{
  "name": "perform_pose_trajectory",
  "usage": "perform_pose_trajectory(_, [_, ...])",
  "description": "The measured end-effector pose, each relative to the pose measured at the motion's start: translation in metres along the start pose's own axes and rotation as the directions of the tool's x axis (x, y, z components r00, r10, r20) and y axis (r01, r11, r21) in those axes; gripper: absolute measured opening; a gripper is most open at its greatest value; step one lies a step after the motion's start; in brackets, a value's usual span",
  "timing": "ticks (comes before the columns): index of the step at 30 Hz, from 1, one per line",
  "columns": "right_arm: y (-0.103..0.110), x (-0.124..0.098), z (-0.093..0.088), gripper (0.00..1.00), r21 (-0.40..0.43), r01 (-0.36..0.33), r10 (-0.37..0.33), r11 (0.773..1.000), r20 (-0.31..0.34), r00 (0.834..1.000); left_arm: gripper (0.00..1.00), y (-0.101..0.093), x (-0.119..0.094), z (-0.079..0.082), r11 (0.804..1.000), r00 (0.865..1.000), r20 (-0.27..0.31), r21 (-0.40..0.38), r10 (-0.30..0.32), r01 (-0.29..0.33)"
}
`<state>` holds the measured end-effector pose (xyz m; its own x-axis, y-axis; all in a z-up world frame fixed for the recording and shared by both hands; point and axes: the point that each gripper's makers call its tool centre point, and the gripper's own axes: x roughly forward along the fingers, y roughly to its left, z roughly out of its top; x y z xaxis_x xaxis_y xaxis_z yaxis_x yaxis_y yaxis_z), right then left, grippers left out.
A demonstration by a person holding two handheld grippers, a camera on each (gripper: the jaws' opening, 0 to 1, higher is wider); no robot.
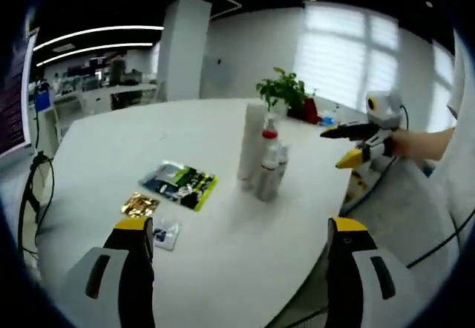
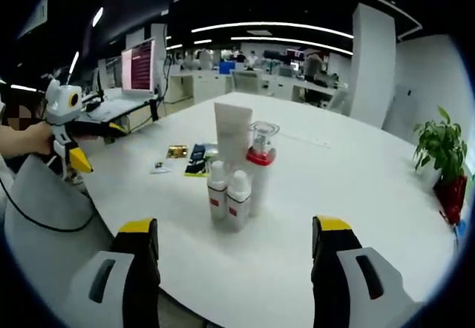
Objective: Arrange the skincare products in the storage area until every visible bottle or jar stands upright without overlapping.
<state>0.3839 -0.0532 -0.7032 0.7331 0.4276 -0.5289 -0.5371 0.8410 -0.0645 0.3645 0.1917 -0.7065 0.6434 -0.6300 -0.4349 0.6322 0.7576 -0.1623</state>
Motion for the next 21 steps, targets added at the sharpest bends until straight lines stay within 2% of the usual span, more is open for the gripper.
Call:
perform_pose_trajectory(4, [0.002, 0.001, -0.001, 0.91, 0.013, -0.012, 0.012, 1.0, -0.007, 1.0, 0.99, 0.008, -0.005, -0.005, 0.999, 0.998, -0.021, -0.016, 0.052, -0.052])
perform_pose_trajectory(6, [0.002, 0.001, -0.001, 0.93, 0.013, -0.013, 0.013, 1.0, -0.007, 1.0, 0.99, 0.011, -0.006, -0.005, 0.997, 0.998, -0.018, -0.032, 0.064, -0.065])
perform_pose_trajectory(8, [0.002, 0.003, -0.003, 1.0, 0.012, -0.007, 0.007, 1.0, -0.021, 1.0, 0.99, 0.014, -0.006, -0.005, 0.997, 0.997, -0.017, -0.038, 0.069, -0.07])
perform_pose_trajectory(10, [0.002, 0.003, -0.007, 1.0, -0.01, -0.004, 0.003, 1.0, -0.042, 0.999, 0.99, 0.014, -0.006, -0.005, 0.996, 0.997, -0.016, -0.044, 0.072, -0.072])
perform_pose_trajectory(18, [0.0, 0.003, -0.006, 1.0, -0.001, -0.002, 0.002, 1.0, -0.035, 0.999, 0.99, 0.015, -0.004, -0.006, 0.997, 0.998, -0.026, -0.046, 0.064, -0.066])
perform_pose_trajectory(21, [-0.001, 0.003, -0.005, 1.0, 0.001, 0.0, 0.0, 1.0, -0.033, 0.999, 0.99, 0.018, -0.003, -0.008, 0.994, 0.996, -0.046, -0.065, 0.083, -0.086])
